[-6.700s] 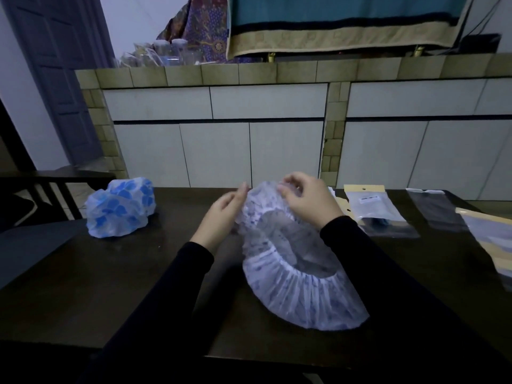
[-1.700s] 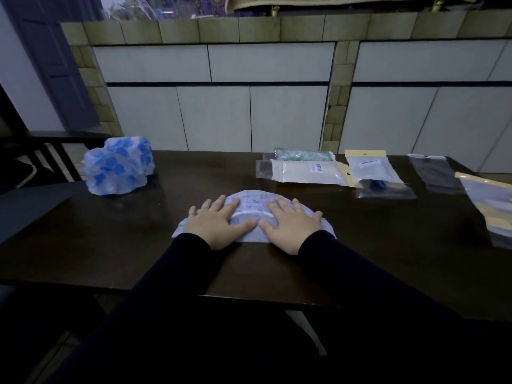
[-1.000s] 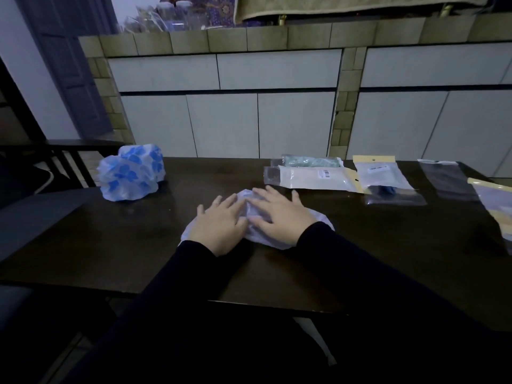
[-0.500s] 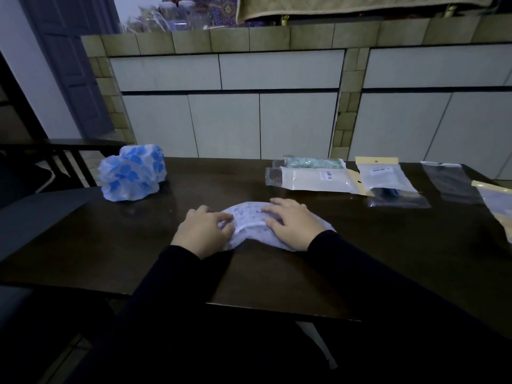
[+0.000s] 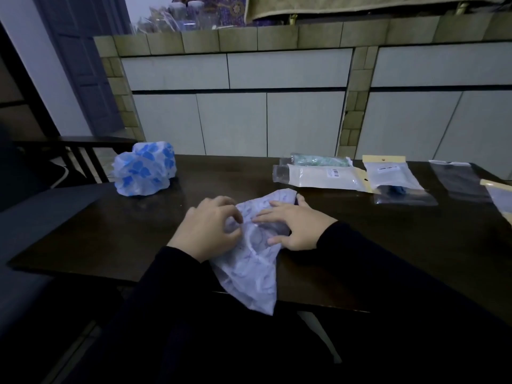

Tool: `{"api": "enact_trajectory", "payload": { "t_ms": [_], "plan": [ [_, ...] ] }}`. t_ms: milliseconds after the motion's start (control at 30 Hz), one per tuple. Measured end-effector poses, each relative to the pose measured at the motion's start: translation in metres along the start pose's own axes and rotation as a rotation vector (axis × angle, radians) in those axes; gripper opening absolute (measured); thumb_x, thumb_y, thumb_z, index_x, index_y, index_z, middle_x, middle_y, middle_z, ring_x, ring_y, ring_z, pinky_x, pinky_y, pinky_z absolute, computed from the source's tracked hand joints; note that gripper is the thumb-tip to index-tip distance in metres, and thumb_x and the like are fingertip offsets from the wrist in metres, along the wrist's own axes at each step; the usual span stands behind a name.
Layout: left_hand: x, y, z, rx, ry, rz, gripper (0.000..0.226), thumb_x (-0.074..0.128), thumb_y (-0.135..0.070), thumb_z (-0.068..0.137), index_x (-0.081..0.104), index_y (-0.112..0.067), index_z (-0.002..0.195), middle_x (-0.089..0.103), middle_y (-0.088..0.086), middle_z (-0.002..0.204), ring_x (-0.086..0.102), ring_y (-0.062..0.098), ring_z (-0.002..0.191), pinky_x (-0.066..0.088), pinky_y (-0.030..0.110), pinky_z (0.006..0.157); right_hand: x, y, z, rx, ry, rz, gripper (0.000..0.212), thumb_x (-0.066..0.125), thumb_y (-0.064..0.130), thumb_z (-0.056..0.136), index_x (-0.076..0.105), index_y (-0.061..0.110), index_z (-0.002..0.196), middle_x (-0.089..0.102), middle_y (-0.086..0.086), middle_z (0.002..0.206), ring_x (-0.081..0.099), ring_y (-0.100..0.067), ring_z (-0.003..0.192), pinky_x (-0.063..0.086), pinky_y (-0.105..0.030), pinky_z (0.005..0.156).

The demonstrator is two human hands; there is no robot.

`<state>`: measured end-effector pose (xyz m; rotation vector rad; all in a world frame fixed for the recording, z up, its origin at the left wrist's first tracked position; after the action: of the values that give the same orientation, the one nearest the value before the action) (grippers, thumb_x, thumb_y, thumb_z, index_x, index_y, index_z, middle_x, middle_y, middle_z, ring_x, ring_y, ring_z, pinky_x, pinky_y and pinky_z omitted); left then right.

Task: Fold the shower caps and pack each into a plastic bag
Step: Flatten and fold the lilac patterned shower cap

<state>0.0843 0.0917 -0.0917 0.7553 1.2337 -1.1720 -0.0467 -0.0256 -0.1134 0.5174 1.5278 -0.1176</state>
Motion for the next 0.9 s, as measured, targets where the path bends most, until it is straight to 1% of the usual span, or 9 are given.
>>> {"api": "enact_trajectory", "payload": {
  "t_ms": [133, 233, 300, 400, 467, 533, 633, 767, 900],
  "plan": [
    [0.027, 0.008, 0.002, -0.073, 0.217, -0.037, 0.042, 0.035, -0.052, 0.096, 0.042, -0.042, 0.137, 0.028, -0.015, 0.153, 0.027, 0.015, 0.139, 0.027, 0.045, 0.106, -0.008, -0.004, 0.005, -0.010, -0.044, 0.004, 0.051, 0.061, 0.032, 0.091, 0.045, 0.039, 0.139, 0.026, 0.013, 0.156, 0.012, -0.011, 0.146, 0.008, -0.045, 0.118],
    [0.039, 0.014, 0.004, -0.175, 0.272, -0.011, 0.048, 0.024, -0.051, 0.099, 0.024, -0.039, 0.146, 0.016, -0.010, 0.158, 0.016, 0.027, 0.144, 0.019, 0.049, 0.110, -0.021, -0.009, 0.000, -0.090, -0.316, 0.119, 0.029, 0.062, 0.030, 0.091, 0.064, 0.030, 0.120, 0.057, 0.012, 0.129, 0.046, -0.003, 0.121, 0.038, -0.034, 0.107],
    [0.041, 0.009, 0.009, -0.212, 0.250, -0.014, 0.049, 0.022, -0.050, 0.100, 0.023, -0.037, 0.146, 0.013, -0.006, 0.159, 0.009, 0.031, 0.145, 0.015, 0.054, 0.111, -0.021, -0.006, -0.005, -0.143, -0.322, 0.216, 0.021, 0.059, 0.034, 0.092, 0.071, 0.025, 0.108, 0.063, 0.014, 0.107, 0.055, 0.000, 0.101, 0.046, -0.025, 0.092],
    [0.039, 0.002, 0.025, -0.209, 0.169, 0.053, 0.046, 0.031, -0.051, 0.098, 0.037, -0.034, 0.140, 0.018, 0.002, 0.157, 0.010, 0.032, 0.144, 0.015, 0.058, 0.110, -0.010, -0.001, -0.008, -0.147, -0.158, 0.109, 0.023, 0.059, 0.042, 0.090, 0.071, 0.025, 0.101, 0.061, 0.016, 0.093, 0.056, 0.000, 0.087, 0.049, -0.024, 0.079],
    [0.031, -0.001, 0.031, -0.081, -0.090, 0.086, 0.037, 0.049, -0.048, 0.092, 0.057, -0.030, 0.124, 0.039, 0.004, 0.143, 0.031, 0.029, 0.132, 0.028, 0.050, 0.102, -0.005, -0.006, -0.013, -0.127, -0.140, 0.106, 0.027, 0.059, 0.049, 0.088, 0.069, 0.029, 0.105, 0.061, 0.019, 0.097, 0.056, 0.002, 0.089, 0.049, -0.023, 0.080],
    [0.021, -0.008, 0.026, 0.186, -0.357, -0.072, 0.021, 0.064, -0.037, 0.085, 0.069, -0.024, 0.100, 0.058, -0.001, 0.109, 0.051, 0.019, 0.102, 0.039, 0.034, 0.083, 0.001, -0.008, -0.021, -0.110, -0.140, 0.077, 0.041, 0.054, 0.057, 0.088, 0.065, 0.032, 0.118, 0.059, 0.020, 0.115, 0.053, 0.003, 0.099, 0.045, -0.020, 0.087],
    [0.025, -0.015, 0.011, 0.377, -0.115, -0.452, 0.024, 0.063, -0.046, 0.084, 0.071, -0.023, 0.084, 0.062, -0.012, 0.078, 0.055, 0.006, 0.072, 0.043, 0.022, 0.065, 0.010, -0.007, -0.034, -0.101, -0.152, -0.001, 0.045, 0.043, 0.053, 0.095, 0.054, 0.032, 0.133, 0.049, 0.018, 0.133, 0.048, -0.006, 0.110, 0.035, -0.024, 0.093],
    [0.031, -0.008, -0.001, 0.350, 0.083, -0.573, 0.043, 0.065, -0.071, 0.068, 0.074, -0.034, 0.089, 0.064, -0.015, 0.092, 0.062, 0.010, 0.085, 0.049, 0.025, 0.073, 0.002, -0.006, -0.045, -0.160, -0.256, -0.010, 0.034, 0.053, 0.036, 0.095, 0.060, 0.030, 0.127, 0.052, 0.013, 0.130, 0.043, -0.001, 0.121, 0.032, -0.027, 0.105],
    [0.029, -0.003, -0.009, 0.321, 0.067, -0.546, 0.042, 0.070, -0.067, 0.065, 0.073, -0.036, 0.093, 0.064, -0.020, 0.100, 0.060, 0.004, 0.095, 0.050, 0.025, 0.081, 0.002, -0.005, -0.057, -0.244, -0.206, 0.125, 0.026, 0.062, 0.021, 0.086, 0.066, 0.026, 0.112, 0.057, 0.012, 0.117, 0.053, -0.003, 0.110, 0.045, -0.031, 0.096]
  ]
}}
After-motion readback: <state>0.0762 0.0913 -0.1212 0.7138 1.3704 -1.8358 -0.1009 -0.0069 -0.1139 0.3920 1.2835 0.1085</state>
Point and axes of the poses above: each hand's wrist, its own z-axis towards the middle knuckle, its own x-axis out of the palm, y = z × x, the point moved 4 cm from there along z, towards the middle knuckle
